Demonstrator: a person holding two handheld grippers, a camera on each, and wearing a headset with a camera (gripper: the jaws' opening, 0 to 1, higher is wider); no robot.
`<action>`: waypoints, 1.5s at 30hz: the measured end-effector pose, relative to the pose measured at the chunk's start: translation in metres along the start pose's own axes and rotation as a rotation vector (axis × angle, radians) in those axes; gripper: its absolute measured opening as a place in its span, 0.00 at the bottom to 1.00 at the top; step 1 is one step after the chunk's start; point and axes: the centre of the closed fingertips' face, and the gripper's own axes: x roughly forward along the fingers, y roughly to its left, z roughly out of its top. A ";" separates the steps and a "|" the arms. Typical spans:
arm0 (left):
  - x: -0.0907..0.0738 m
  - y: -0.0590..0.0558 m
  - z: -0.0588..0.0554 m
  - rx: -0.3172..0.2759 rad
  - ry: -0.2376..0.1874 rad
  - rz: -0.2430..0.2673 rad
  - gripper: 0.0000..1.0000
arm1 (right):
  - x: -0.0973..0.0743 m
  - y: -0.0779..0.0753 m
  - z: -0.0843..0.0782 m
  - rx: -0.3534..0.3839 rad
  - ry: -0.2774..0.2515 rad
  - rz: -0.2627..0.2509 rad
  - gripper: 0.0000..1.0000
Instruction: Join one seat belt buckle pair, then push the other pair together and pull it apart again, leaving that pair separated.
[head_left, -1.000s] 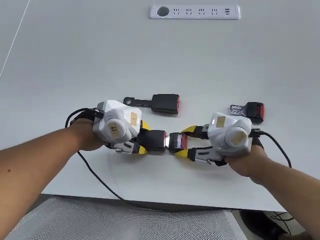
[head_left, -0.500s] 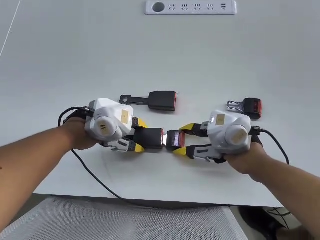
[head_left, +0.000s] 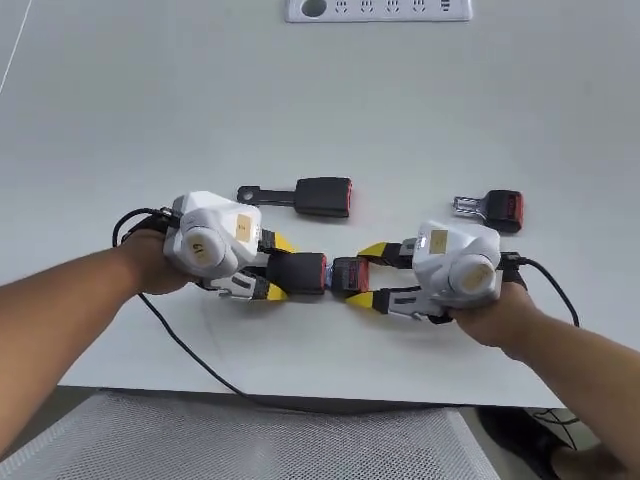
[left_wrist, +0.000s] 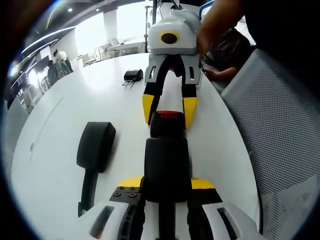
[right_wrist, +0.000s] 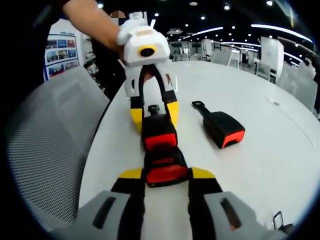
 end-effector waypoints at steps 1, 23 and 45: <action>0.000 0.000 0.001 0.000 -0.001 -0.001 0.33 | 0.000 0.000 0.000 0.001 -0.001 -0.002 0.31; -0.001 0.001 0.000 -0.004 0.007 0.002 0.33 | 0.002 -0.001 0.002 -0.001 -0.006 -0.013 0.31; -0.015 0.010 0.009 -0.208 -0.002 0.072 0.81 | -0.017 -0.012 0.025 0.108 -0.064 -0.103 0.80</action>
